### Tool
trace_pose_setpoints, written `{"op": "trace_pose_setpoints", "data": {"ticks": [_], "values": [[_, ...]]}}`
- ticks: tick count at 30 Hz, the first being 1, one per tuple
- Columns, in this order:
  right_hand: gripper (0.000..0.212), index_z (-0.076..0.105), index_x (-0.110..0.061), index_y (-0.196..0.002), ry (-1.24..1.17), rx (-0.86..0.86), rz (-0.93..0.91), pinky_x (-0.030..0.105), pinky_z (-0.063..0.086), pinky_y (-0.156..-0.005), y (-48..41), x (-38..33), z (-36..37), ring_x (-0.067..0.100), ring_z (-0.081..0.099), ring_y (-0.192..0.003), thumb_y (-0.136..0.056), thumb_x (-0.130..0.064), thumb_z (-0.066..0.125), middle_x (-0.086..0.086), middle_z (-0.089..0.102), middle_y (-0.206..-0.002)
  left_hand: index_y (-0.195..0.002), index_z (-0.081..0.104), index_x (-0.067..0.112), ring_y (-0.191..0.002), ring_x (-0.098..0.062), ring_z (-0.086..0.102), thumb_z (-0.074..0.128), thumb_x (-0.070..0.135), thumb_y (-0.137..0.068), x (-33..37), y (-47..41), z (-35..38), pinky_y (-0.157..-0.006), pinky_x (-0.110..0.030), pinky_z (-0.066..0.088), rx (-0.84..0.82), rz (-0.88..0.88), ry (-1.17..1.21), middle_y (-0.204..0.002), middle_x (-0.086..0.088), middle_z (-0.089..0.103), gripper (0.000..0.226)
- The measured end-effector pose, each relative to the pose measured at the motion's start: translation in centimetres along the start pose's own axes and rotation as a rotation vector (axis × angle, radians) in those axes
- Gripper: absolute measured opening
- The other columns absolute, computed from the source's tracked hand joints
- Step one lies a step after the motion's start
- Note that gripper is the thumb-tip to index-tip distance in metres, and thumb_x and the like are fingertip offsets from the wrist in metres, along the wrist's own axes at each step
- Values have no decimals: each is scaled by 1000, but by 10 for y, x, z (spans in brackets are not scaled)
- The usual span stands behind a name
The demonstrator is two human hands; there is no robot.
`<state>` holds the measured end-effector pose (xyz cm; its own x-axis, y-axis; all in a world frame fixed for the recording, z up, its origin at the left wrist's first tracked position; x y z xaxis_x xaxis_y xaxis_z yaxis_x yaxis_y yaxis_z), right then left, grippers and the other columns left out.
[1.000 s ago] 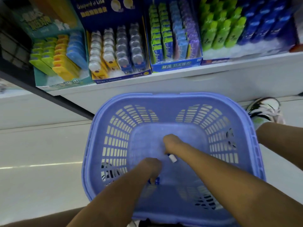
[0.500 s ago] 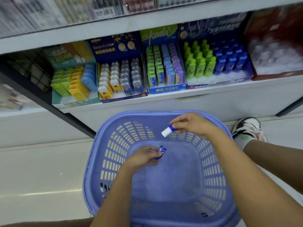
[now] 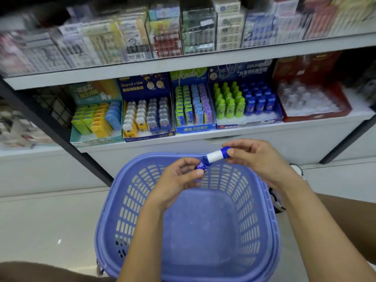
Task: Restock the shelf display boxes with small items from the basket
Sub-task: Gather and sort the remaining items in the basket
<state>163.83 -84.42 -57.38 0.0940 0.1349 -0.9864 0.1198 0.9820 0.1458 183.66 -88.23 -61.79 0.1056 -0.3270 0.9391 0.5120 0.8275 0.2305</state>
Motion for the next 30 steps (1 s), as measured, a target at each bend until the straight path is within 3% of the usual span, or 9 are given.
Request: {"op": "trace_pose_setpoints", "data": {"ticks": [4, 8, 12, 17, 20, 26, 30], "values": [[19, 71, -7, -100, 79, 5, -56, 20, 57, -76, 15, -17, -10, 11, 67, -73, -81, -3, 67, 6, 72, -87, -92, 64, 15, -65, -8, 63, 71, 9, -70, 15, 4, 16, -61, -20, 54, -8, 74, -17, -82, 2, 67, 24], [20, 72, -13, -98, 107, 21, -89, 26, 55, -83, 26, -31, -20, 16, 69, -79, -81, -4, 67, 8, 73, -93, -93, 66, 16, -74, -7, 64, 74, 9, -65, 27, 4, 33, -68, -22, 55, -26, 164, -12, -87, 7, 71, 30], [21, 72, -17, -97, 43, 30, -103, 25, 57, -80, 34, -33, -24, 18, 71, -79, -79, -8, 68, 6, 74, -89, -89, 70, 24, -85, -7, 66, 73, -4, -72, 39, 4, 49, -73, -18, 52, -3, 254, -94, -94, 7, 72, 33], [26, 71, -16, -104, -72, 80, -92, 19, 55, -75, 43, -24, -22, 19, 70, -85, -78, -15, 69, 8, 74, -97, -90, 69, 24, -89, -8, 67, 78, 2, -71, 53, 8, 65, -75, -17, 51, 48, 355, -271, -97, 7, 72, 31], [31, 72, -17, -103, -106, 93, -110, 18, 55, -73, 45, -27, -20, 17, 70, -83, -73, -23, 69, 6, 74, -96, -88, 70, 24, -88, -7, 68, 79, 4, -69, 61, 10, 69, -72, -14, 51, 65, 388, -265, -93, 9, 73, 29], [24, 73, -17, -98, -170, 136, -99, 14, 53, -65, 42, -23, -24, 13, 71, -78, -74, -18, 68, 5, 75, -89, -84, 72, 27, -70, 0, 64, 84, 12, -63, 63, 1, 73, -64, -9, 48, 109, 348, -347, -84, 12, 74, 29], [18, 73, -19, -95, -171, 171, -100, 15, 52, -65, 33, -16, -28, 10, 70, -73, -82, -12, 64, 3, 75, -84, -82, 75, 34, -69, -9, 64, 82, 33, -56, 65, -14, 76, -69, -21, 55, 116, 307, -368, -77, 1, 74, 26]]}}
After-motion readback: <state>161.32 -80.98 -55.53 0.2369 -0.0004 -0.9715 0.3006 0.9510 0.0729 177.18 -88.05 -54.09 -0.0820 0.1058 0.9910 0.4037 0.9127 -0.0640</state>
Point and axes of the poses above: each hand's wrist, its own y-axis away from the middle knuckle, its own z-axis out of the palm, x = y × z, the point moved 3 cm from there along -y, towards the middle knuckle
